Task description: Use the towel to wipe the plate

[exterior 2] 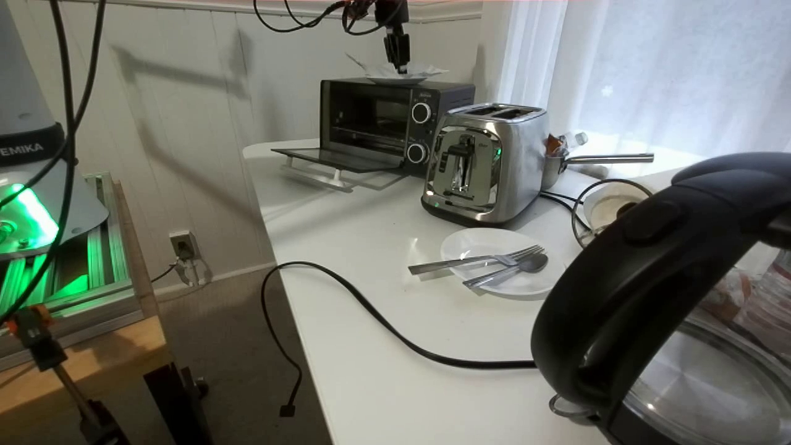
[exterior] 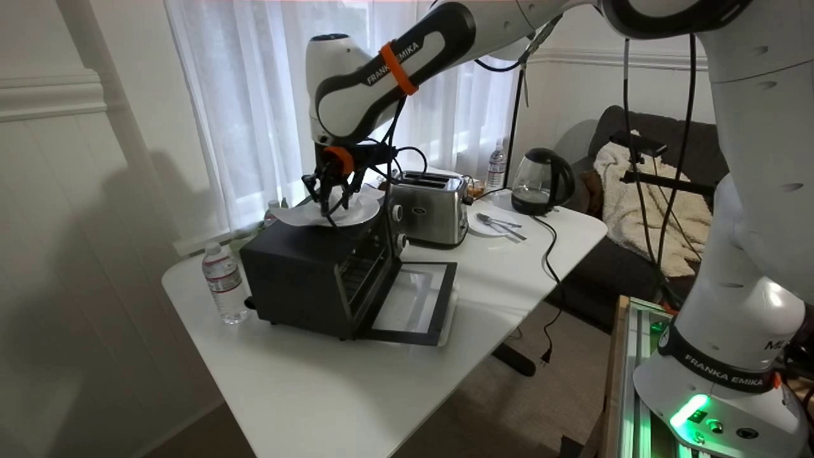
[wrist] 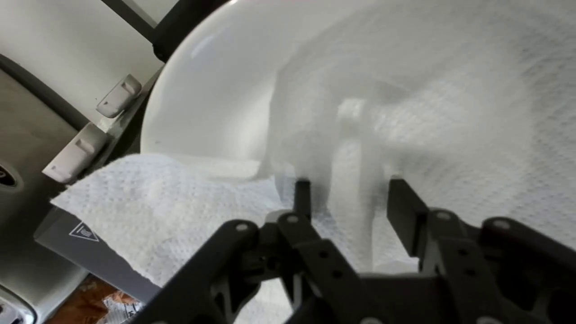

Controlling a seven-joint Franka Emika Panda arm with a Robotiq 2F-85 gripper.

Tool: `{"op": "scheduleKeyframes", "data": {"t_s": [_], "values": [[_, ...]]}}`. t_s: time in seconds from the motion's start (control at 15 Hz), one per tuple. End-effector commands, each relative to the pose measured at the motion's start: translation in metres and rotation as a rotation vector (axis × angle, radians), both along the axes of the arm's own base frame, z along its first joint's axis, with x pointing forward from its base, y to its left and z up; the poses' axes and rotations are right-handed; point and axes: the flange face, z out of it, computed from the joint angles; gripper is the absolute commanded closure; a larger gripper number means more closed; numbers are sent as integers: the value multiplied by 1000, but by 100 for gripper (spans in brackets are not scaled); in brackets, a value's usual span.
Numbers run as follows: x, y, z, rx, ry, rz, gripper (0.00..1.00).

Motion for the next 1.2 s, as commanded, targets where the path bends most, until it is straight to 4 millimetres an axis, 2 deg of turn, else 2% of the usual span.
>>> {"op": "scheduleKeyframes", "data": {"t_s": [0.0,0.07,0.13,0.2,0.73,1.13], "values": [[1,6,3,-18,12,-21,77],[0,6,5,-21,13,-22,92],[-1,7,6,-24,16,-21,98],[-3,7,8,-27,26,-22,100],[-23,1,15,-47,170,-52,100],[-21,-14,6,-139,177,-108,100]]}}
